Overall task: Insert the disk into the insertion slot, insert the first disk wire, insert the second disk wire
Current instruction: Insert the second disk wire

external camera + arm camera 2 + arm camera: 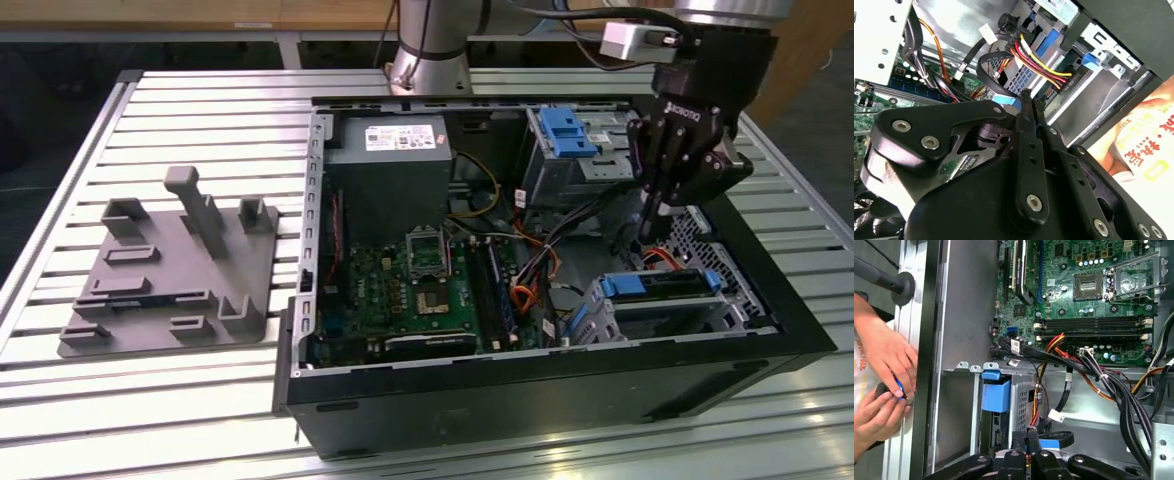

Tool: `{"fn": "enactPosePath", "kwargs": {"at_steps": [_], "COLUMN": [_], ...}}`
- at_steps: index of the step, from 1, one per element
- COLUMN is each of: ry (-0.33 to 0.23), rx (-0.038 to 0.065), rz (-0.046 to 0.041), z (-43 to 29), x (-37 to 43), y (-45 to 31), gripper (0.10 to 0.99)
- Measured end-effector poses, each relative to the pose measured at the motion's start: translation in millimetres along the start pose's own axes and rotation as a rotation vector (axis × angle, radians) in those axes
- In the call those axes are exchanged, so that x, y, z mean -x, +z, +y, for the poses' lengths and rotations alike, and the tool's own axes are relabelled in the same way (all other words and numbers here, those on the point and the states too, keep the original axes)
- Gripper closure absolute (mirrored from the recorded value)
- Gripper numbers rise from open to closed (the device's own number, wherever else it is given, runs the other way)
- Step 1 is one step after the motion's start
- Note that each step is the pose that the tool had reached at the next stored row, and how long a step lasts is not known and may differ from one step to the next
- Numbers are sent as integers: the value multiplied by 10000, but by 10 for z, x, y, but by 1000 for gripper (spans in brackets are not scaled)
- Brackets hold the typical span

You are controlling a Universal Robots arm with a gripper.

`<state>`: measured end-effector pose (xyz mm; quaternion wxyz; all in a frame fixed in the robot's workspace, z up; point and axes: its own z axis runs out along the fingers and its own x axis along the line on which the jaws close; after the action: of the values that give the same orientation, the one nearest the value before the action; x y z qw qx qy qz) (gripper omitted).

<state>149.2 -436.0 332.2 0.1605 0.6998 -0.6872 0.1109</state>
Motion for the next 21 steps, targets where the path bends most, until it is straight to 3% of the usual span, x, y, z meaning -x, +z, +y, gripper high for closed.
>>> {"fn": "enactPosePath", "kwargs": {"at_steps": [2,7,12,14,21], "ry": [1,-14,-25,-33,-67], "rx": [1,-6,-12,-15,-31], "rz": [-67,-327,-498,-612,-1140], "z": [-1,1,4,4,5], "x": [-20,-83,-169,-197,-281], "y": [7,21,14,19,51], "gripper": [945,945,945,945,945]}}
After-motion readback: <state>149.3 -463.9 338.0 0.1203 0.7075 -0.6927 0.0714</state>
